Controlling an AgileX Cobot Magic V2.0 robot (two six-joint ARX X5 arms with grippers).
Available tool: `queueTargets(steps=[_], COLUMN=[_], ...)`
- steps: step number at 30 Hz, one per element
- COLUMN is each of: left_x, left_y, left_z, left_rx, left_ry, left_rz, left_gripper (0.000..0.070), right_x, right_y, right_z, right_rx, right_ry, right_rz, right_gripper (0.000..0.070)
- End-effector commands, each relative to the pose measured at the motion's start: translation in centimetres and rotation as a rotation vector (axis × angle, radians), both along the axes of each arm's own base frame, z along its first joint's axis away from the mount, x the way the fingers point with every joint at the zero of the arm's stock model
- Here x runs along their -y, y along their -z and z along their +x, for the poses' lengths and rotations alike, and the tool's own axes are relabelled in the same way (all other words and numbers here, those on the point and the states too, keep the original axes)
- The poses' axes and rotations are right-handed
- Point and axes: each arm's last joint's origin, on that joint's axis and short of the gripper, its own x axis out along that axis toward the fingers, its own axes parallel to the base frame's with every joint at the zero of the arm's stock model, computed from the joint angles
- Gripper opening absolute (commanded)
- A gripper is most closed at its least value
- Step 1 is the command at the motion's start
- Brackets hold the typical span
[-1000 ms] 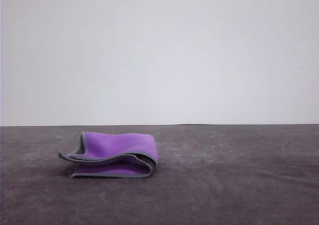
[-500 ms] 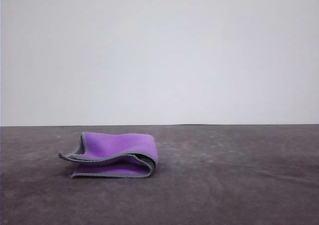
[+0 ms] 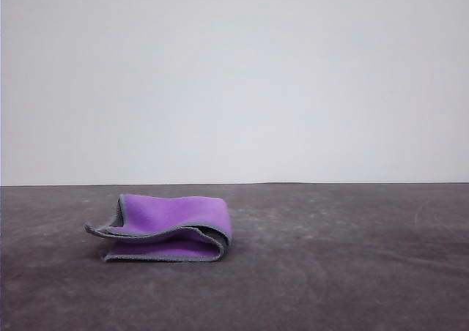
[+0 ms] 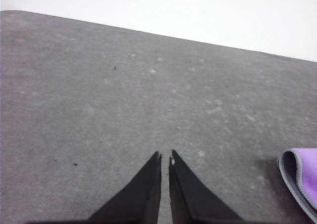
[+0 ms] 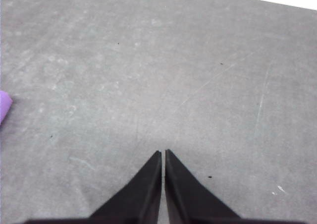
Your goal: Fold clothes
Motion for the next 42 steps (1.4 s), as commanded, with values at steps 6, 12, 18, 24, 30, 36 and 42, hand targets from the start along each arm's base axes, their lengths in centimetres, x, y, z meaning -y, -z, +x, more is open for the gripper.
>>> queueTargets(steps=[6,12,18,24,30,36,42], left_x=[0.0,0.0,0.0,0.0,0.0,0.0,0.0], left_y=[0.7,0.7,0.7,0.7,0.7,0.7,0.7], left_z=[0.1,0.1,0.1,0.1,0.1,0.1,0.1], left_rx=[-0.024,-0.024,-0.024,-0.024,-0.024,-0.024,-0.024], left_ry=[-0.005,-0.005,-0.005,-0.005,-0.005,-0.005,-0.005], left_rz=[0.024,0.024,0.024,0.024,0.024,0.024,0.024], left_gripper=[0.0016,0.0016,0.0016,0.0016,0.0016,0.0016,0.0016], right_x=[-0.1,-0.1,-0.1,0.0,1.1,2.2,3.0], right_y=[-0.3,-0.3,-0.3,-0.4,2.2,9.1,13.5], right_z=[0.1,0.1,0.1,0.1,0.2,-0.5,-1.2], right_rx=[0.013,0.013,0.013,0.034,0.186,0.341,0.403], right_ry=[0.004,0.004,0.004,0.001,0.143,0.178,0.256], right_rz=[0.016,0.016,0.016,-0.013,0.004,0.11,0.129], right_gripper=[0.0006,0.0005,0.0005,0.0005,0.0006,0.0005,0.0005])
